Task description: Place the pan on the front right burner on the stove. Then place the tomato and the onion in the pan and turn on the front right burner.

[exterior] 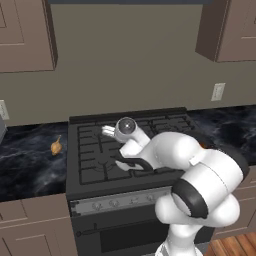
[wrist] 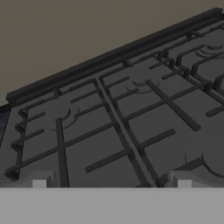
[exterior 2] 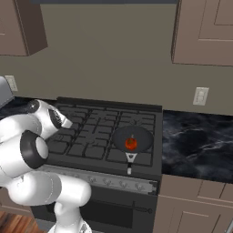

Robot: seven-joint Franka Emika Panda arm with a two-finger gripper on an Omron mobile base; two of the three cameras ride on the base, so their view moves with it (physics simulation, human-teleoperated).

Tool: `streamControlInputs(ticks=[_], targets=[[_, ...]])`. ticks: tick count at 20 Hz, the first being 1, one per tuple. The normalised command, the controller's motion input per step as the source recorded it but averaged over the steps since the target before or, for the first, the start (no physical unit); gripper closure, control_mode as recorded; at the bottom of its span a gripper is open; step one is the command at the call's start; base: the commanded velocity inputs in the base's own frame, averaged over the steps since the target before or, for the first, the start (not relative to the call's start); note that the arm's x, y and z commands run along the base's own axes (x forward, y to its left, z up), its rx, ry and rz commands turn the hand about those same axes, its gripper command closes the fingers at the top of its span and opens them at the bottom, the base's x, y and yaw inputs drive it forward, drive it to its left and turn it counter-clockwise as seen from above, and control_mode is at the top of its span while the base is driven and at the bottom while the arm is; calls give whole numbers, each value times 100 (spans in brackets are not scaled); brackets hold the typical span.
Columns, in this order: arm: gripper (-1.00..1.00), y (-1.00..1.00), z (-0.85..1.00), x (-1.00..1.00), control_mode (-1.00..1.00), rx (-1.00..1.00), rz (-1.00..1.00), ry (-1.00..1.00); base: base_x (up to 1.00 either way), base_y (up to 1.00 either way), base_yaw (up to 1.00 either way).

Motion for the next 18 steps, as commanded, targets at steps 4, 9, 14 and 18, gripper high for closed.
streamControlInputs(ticks=[4,9,14,18], targets=[[-100,0,0,0,-100,5,23,0,0,0,0],[-100,-4,-8,0,-100,0,18,0,0,0,0],[-100,-2,-32,0,-100,0,20,0,0,0,0],[-100,8,-13,1,-100,0,18,6,0,0,0]])
